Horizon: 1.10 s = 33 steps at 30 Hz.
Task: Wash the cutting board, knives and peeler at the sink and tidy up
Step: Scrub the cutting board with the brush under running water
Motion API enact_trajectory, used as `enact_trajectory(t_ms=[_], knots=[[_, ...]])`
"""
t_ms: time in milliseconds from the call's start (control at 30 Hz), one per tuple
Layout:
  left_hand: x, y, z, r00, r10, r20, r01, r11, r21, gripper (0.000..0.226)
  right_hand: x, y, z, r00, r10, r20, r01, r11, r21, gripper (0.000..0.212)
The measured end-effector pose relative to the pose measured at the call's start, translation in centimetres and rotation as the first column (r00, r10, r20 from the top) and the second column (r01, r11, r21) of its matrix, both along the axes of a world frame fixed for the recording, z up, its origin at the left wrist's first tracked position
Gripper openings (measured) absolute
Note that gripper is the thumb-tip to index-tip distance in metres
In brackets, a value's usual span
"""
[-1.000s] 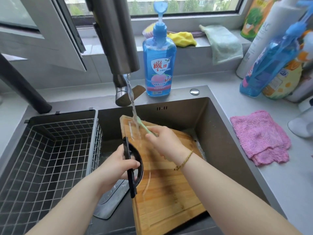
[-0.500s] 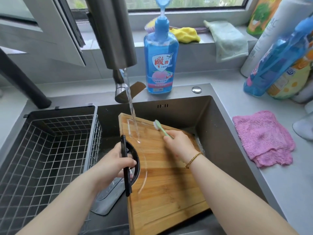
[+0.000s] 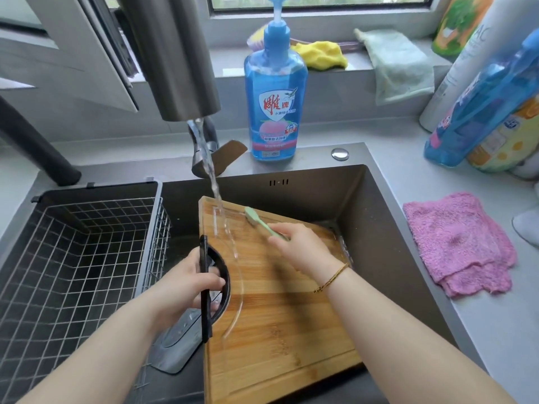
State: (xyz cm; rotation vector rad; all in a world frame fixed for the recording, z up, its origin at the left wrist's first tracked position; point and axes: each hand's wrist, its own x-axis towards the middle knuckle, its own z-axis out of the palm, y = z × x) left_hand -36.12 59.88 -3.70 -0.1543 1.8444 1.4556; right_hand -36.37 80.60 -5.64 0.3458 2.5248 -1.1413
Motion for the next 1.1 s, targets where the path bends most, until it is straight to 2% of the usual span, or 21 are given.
enact_trajectory(t_ms=[167,333,467,600,767,867,933,1000,1067,1100], knots=[[-0.1,-0.1,-0.4,0.999,0.031,0.010,-0.031,1.000,-0.001,0.038,1.3,1.8,-1.6,0.977,-0.193,0.089,0.186,0.980,0.073,0.036],[-0.4,0.8,0.2,0.999,0.043,-0.012,-0.042,0.998,0.042,0.031,1.7,-1.8,-0.8,0.993,-0.108,-0.041,0.102,0.987,-0.125,0.036],[-0.3,1.0,0.7,0.999,0.039,-0.030,-0.037,0.998,0.051,0.028,2.7,-0.3,-1.4,0.967,-0.253,0.013,0.254,0.964,-0.077,0.038],[-0.4,1.3,0.8,0.998,0.030,-0.050,-0.027,0.998,0.054,0.028,4.3,-2.1,-0.3,0.988,-0.156,0.002,0.154,0.970,-0.188,0.036],[-0.2,1.3,0.9,0.998,0.024,-0.051,-0.020,0.997,0.072,0.023,5.1,-1.3,-1.0,0.960,-0.277,0.030,0.278,0.955,-0.106,0.038],[-0.2,1.5,1.0,0.997,0.042,-0.059,-0.037,0.996,0.082,0.014,6.3,-3.0,0.3,0.987,-0.162,0.015,0.162,0.966,-0.201,0.036],[-0.2,1.6,1.2,0.997,0.041,-0.066,-0.036,0.996,0.076,0.011,6.8,-3.1,0.3,0.985,-0.170,0.008,0.168,0.961,-0.221,0.036],[-0.1,1.5,1.3,0.997,0.038,-0.072,-0.033,0.997,0.073,0.011,6.7,-1.8,-0.2,0.962,-0.270,0.049,0.274,0.949,-0.153,0.037],[0.0,1.5,1.3,0.996,0.038,-0.082,-0.033,0.997,0.064,0.011,7.2,-1.2,-0.3,0.958,-0.276,0.079,0.282,0.956,-0.083,0.037],[0.0,1.6,1.3,0.996,0.041,-0.080,-0.036,0.997,0.067,0.011,7.4,-1.5,0.1,0.965,-0.250,0.076,0.257,0.962,-0.095,0.036]])
